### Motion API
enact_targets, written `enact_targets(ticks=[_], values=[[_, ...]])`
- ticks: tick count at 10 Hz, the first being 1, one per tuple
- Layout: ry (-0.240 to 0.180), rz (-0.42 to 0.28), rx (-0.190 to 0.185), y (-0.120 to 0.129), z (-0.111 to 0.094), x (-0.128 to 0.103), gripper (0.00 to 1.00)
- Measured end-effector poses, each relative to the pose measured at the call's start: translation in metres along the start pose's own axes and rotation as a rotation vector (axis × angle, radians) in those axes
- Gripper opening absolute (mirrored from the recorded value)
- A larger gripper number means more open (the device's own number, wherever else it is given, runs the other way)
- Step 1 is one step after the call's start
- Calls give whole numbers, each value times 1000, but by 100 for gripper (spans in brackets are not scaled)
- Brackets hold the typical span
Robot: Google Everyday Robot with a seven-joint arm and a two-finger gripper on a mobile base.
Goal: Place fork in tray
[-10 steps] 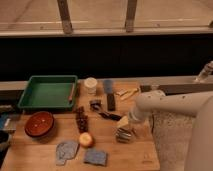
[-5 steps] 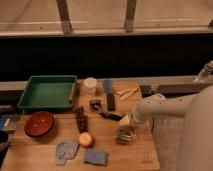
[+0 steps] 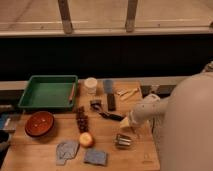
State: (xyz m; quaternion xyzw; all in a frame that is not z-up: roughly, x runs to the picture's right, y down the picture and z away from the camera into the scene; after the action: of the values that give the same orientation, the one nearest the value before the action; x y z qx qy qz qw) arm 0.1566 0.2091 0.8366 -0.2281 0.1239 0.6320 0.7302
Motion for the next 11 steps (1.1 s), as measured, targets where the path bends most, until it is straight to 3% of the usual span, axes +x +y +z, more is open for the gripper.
enact_targets(ticks=[5, 7, 9, 11], values=[[18, 1, -16, 5, 12, 1, 80], [26, -13, 3, 11, 12, -1, 80], [37, -34, 48, 14, 12, -1, 80], [64, -64, 126, 21, 12, -5, 80]])
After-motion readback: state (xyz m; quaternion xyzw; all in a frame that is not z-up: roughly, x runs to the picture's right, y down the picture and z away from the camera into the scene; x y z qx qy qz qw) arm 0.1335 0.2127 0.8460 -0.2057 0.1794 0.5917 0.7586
